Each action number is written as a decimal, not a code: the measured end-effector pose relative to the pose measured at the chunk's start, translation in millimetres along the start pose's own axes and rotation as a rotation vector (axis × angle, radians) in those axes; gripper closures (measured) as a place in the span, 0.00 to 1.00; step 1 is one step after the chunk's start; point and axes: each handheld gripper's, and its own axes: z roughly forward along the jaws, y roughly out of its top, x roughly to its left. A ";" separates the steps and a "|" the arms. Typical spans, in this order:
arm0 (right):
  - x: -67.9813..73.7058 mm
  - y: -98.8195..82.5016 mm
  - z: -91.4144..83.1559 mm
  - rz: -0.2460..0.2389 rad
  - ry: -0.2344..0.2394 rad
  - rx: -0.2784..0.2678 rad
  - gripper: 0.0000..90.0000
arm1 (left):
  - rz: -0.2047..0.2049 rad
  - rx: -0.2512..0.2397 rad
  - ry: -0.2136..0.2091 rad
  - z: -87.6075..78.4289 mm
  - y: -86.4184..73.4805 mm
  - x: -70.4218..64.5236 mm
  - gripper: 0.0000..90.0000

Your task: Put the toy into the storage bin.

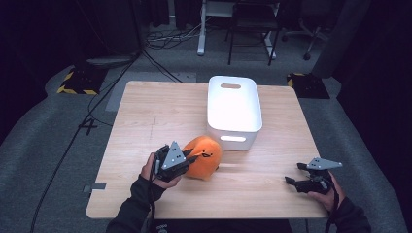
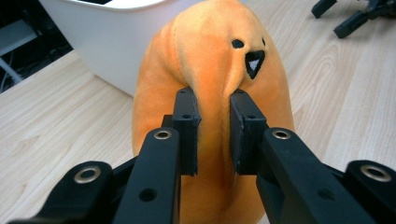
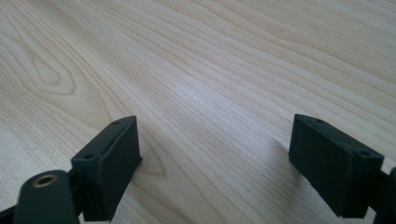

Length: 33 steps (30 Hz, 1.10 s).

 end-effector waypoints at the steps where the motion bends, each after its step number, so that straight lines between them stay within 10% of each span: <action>1: 0.0 -0.1 0.1 0.000 0.000 -0.001 0.19 | 0.000 -0.003 0.001 -0.3 -0.2 0.3 0.84; 14: 0.6 -1.1 -1.0 0.000 -0.005 -0.001 0.19 | -0.032 -0.059 0.076 -23.2 4.8 7.7 0.84; 33: 0.5 -1.1 -1.0 0.001 -0.005 -0.001 0.19 | -0.130 -0.126 0.220 -38.9 12.2 58.3 0.84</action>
